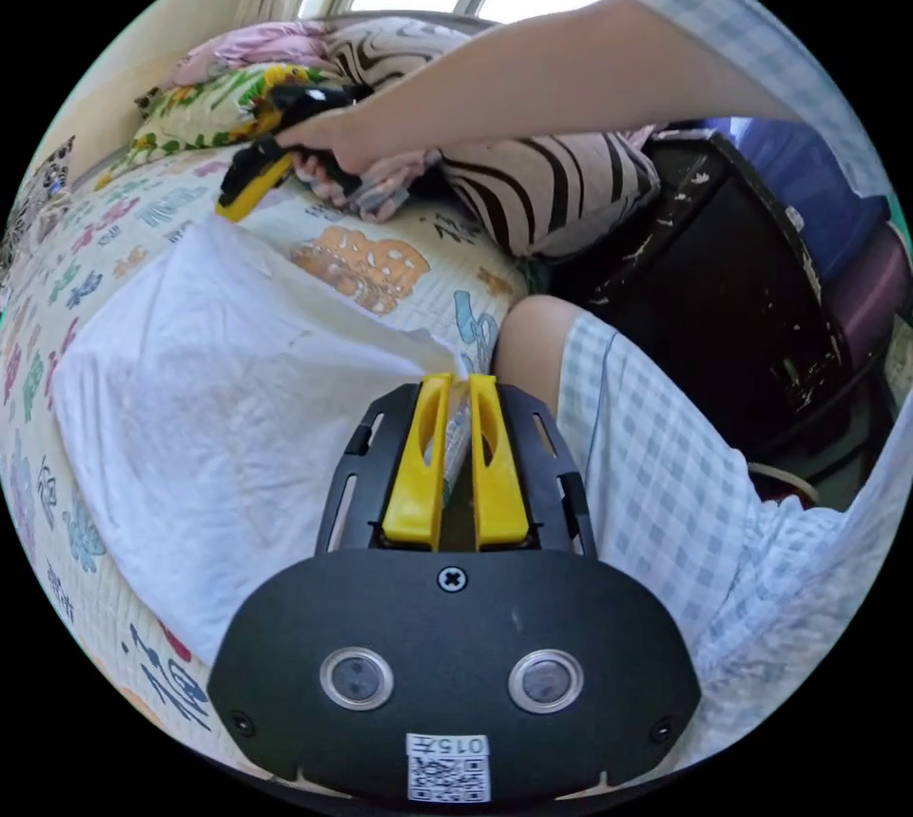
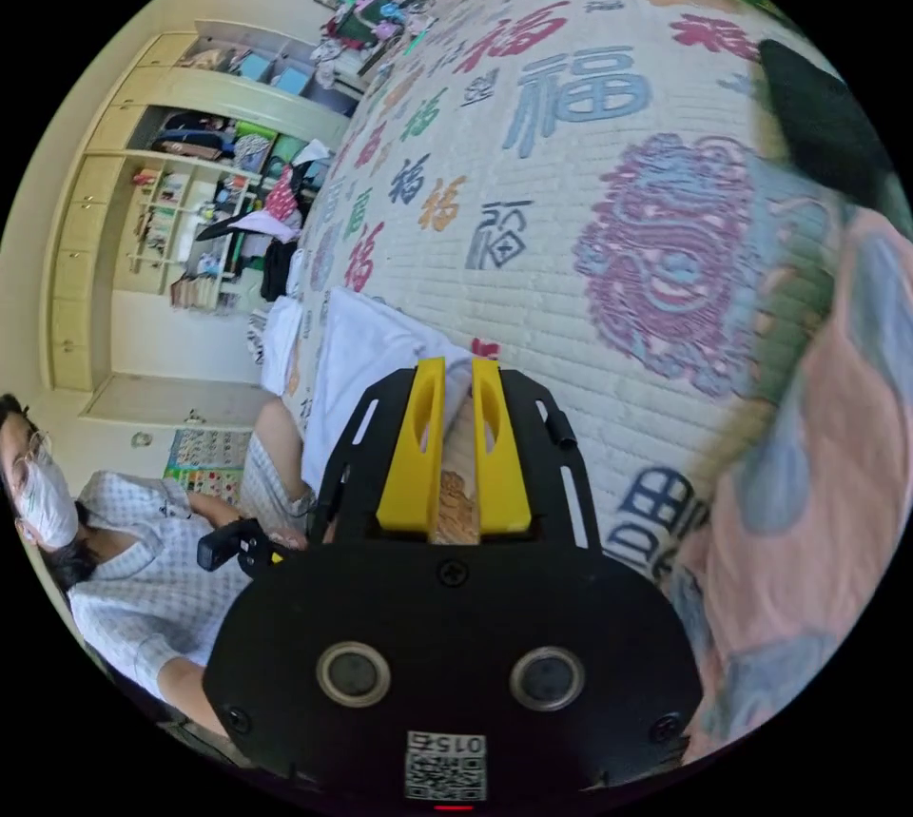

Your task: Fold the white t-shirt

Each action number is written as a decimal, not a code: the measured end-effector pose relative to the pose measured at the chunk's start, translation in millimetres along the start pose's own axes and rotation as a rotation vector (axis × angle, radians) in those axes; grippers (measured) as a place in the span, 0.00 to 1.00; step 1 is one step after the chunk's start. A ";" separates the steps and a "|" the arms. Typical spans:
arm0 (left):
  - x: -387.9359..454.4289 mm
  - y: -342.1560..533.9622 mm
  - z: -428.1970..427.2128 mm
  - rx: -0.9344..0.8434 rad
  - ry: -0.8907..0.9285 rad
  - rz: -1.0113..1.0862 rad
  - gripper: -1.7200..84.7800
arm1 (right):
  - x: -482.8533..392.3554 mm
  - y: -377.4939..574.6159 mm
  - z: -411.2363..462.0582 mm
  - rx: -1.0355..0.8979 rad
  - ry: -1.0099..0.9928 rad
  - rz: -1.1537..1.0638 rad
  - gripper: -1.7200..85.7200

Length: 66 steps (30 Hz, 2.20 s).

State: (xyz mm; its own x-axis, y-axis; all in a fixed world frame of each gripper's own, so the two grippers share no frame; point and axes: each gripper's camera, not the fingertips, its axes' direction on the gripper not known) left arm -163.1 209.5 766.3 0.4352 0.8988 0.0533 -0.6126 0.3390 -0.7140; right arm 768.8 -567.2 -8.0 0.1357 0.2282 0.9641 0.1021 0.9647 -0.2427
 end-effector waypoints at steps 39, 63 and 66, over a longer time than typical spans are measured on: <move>-41.7 -122.3 64.2 -0.066 -0.135 -0.413 0.02 | -75.3 382.4 -70.0 0.029 0.249 0.128 0.01; -45.0 -148.4 82.3 -0.110 -0.152 -0.392 0.03 | -71.8 430.3 -81.3 0.044 0.163 0.139 0.01; -53.7 -143.0 71.4 -0.062 -0.076 -0.410 0.03 | -71.6 430.7 -79.2 0.037 0.153 0.137 0.01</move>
State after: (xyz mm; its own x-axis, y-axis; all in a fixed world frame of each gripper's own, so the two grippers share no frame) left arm -146.0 132.6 915.4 0.5835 0.7117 0.3911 -0.3569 0.6574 -0.6637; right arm 881.1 -178.5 -190.0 0.2945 0.3378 0.8940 0.0366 0.9308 -0.3638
